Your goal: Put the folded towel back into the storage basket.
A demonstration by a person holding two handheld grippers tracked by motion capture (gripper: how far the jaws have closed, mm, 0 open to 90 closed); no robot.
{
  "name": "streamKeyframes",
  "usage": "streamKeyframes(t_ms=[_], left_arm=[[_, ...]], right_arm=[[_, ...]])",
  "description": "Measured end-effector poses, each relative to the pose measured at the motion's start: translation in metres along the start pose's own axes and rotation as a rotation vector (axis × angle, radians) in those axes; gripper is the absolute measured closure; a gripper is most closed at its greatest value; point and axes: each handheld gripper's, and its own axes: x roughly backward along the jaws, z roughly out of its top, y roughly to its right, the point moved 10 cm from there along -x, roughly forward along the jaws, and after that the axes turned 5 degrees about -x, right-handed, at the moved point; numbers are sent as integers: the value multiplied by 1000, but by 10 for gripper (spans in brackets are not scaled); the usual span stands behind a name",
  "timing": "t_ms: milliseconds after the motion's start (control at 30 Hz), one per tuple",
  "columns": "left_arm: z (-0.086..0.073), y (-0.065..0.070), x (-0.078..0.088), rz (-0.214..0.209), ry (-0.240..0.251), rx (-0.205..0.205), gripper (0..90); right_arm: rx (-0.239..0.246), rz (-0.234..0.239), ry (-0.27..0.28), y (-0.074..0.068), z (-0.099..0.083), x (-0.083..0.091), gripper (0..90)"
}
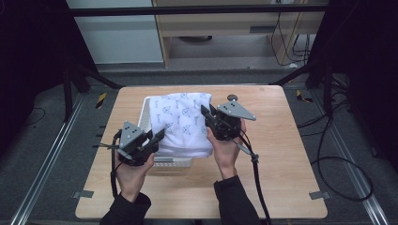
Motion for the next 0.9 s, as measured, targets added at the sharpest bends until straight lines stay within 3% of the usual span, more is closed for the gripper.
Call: streamKeyframes(t_ms=[333,567,900], left_arm=[[-7,-31,4,46,-7,17,731],[-13,-46,1,73,-14,26,731],[-21,-65,-5,96,-33,54,731]], right_arm=[[4,33,-9,-23,-1,-27,773],[22,35,-21,-29,-5,-43,772],[11,42,-46,-36,-14,-68,770]])
